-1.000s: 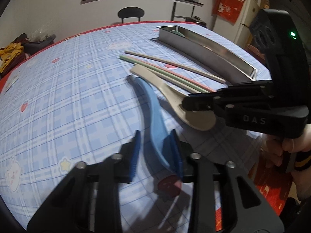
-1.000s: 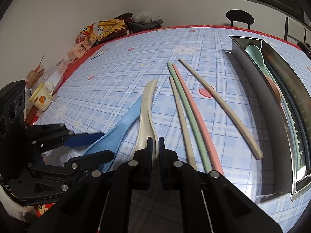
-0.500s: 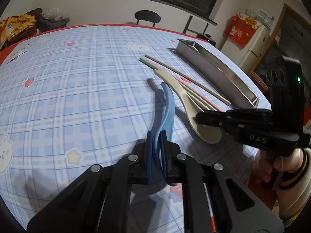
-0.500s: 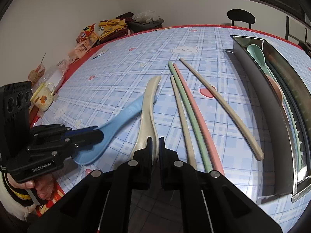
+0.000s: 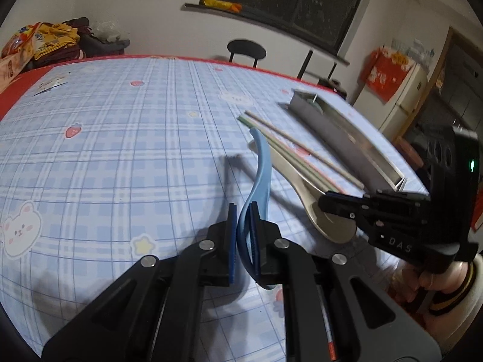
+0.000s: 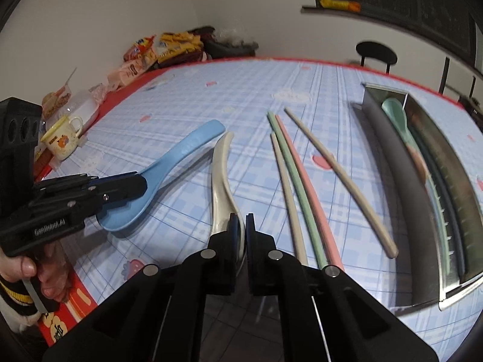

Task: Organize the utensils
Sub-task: 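Carry the blue and beige spoons to the steel tray and lower them in, then open both grippers to release the spoons into the tray, then move both grippers back toward the remaining chopsticks on the table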

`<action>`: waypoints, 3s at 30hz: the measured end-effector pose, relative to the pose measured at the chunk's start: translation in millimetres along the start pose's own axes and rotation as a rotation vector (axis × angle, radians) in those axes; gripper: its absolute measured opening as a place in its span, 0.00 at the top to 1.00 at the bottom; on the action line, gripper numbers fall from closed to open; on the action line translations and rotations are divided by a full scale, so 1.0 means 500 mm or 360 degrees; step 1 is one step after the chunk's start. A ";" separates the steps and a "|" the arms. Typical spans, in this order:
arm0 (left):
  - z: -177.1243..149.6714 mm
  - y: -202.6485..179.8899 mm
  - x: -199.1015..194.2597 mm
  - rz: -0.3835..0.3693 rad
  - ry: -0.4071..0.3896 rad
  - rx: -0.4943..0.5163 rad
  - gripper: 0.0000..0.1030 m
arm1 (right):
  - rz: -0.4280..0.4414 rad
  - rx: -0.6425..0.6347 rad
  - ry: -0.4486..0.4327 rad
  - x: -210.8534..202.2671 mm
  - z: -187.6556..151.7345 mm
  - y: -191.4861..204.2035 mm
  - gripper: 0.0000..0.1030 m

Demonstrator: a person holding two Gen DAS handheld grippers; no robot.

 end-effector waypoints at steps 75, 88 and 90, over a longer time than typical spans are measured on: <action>0.133 -0.402 0.264 -0.0352 0.0069 -0.0328 0.74 | -0.0162 0.0520 -0.0385 -0.168 -0.005 -0.394 0.83; 0.193 -0.328 0.122 -0.0096 -0.0215 -0.0071 0.08 | -0.0314 0.0628 -0.0620 -0.229 -0.010 -0.425 0.05; 0.190 -0.315 0.101 -0.0034 -0.0216 0.0011 0.07 | -0.0353 0.0618 -0.0621 -0.229 -0.011 -0.424 0.05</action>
Point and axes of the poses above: each gripper's, at about its wrist camera, not at the fingertips, and x roughly the way its jaws point, y to its left, z to its top, the point moved 6 cm from there along x, roughly the way its jaws point, and after that the axes turned 1 degree about x, right-handed, at the moved point
